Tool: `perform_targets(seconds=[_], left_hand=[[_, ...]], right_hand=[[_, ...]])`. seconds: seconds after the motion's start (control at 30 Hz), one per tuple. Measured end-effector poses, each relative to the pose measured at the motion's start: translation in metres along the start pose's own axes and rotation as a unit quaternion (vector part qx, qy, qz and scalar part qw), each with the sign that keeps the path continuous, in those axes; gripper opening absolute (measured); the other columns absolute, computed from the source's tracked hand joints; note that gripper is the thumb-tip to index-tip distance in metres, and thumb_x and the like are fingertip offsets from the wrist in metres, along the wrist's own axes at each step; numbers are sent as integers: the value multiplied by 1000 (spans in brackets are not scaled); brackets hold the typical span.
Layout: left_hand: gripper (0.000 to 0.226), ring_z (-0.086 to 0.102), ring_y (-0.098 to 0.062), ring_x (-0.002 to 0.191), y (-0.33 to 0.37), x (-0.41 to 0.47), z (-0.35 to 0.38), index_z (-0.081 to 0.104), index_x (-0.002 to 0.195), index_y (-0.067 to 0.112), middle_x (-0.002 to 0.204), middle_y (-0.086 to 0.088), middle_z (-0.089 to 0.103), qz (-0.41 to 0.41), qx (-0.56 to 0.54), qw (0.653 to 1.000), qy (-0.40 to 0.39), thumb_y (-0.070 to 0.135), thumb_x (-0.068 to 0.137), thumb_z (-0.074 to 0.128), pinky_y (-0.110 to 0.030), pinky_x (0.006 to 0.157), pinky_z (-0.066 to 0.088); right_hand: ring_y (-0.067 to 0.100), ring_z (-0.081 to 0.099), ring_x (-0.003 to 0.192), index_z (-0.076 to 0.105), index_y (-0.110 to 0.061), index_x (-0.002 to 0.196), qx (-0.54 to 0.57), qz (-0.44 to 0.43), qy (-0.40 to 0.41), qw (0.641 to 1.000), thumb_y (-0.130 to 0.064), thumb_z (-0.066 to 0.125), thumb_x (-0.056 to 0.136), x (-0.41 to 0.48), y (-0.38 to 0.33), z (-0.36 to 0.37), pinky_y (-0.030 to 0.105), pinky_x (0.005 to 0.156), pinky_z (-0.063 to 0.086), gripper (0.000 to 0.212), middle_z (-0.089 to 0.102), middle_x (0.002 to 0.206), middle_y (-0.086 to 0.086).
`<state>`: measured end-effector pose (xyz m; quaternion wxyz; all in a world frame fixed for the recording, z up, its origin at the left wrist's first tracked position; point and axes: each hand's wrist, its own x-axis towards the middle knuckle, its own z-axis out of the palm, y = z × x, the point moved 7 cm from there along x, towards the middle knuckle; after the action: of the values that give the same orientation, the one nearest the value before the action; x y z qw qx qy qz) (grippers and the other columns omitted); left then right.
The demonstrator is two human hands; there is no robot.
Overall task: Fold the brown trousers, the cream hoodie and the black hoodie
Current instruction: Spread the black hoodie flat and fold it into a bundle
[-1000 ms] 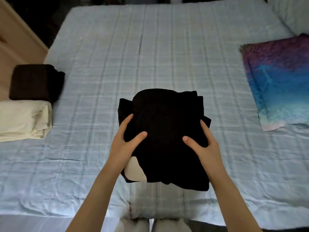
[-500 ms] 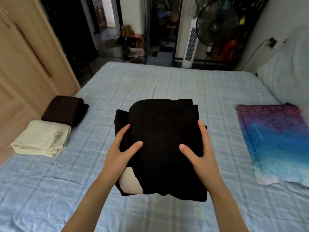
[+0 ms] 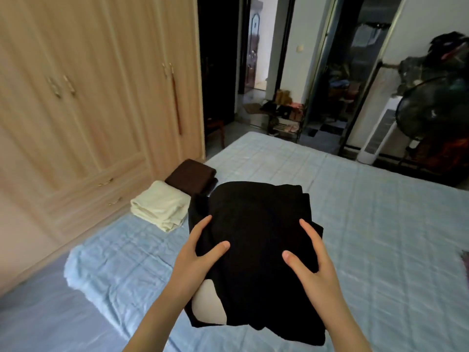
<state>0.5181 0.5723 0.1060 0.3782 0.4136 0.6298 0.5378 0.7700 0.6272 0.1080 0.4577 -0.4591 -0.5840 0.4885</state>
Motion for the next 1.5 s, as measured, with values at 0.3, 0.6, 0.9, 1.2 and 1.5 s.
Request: perform_targets(seconds=[0.3, 0.6, 0.9, 1.2, 1.5], left_hand=[[68, 53, 14, 107, -58, -59, -229, 47, 126, 64, 119, 39, 51, -49, -9, 989, 140, 62, 63, 73, -13, 81, 45], [70, 56, 20, 94, -93, -114, -441, 48, 128, 61, 117, 35, 57, -75, 21, 964, 254, 61, 62, 71, -12, 72, 44], [69, 53, 25, 98, -137, -27, -509, 50, 131, 54, 116, 37, 58, -85, 6, 972, 219, 55, 67, 75, 4, 68, 42], [52, 60, 16, 96, -205, 162, -523, 54, 121, 55, 104, 41, 61, -153, 34, 987, 44, 36, 79, 78, -3, 69, 48], [83, 58, -3, 114, -308, 324, -482, 42, 131, 54, 129, 24, 53, -210, 93, 964, -134, 64, 59, 82, -30, 93, 52]], right_hand=[[-15, 54, 114, 45, -68, 130, 19, 27, -138, 990, -34, 77, 83, -37, 3, 228, 20, 91, 48, 66, 53, 127, -42], [-16, 42, 124, 47, -67, 128, 45, 47, -261, 963, -30, 76, 86, -86, -12, 450, 13, 92, 40, 63, 46, 133, -43], [-31, 41, 112, 47, -65, 131, 28, 74, -247, 966, -29, 75, 86, -30, 21, 539, 10, 81, 43, 64, 45, 129, -49], [-14, 49, 120, 48, -61, 133, 43, 162, -138, 976, -22, 77, 86, 72, 111, 590, 19, 95, 45, 67, 50, 134, -38], [-15, 51, 117, 50, -59, 129, 0, 216, 43, 975, -13, 78, 84, 138, 218, 616, 13, 87, 47, 71, 54, 128, -37]])
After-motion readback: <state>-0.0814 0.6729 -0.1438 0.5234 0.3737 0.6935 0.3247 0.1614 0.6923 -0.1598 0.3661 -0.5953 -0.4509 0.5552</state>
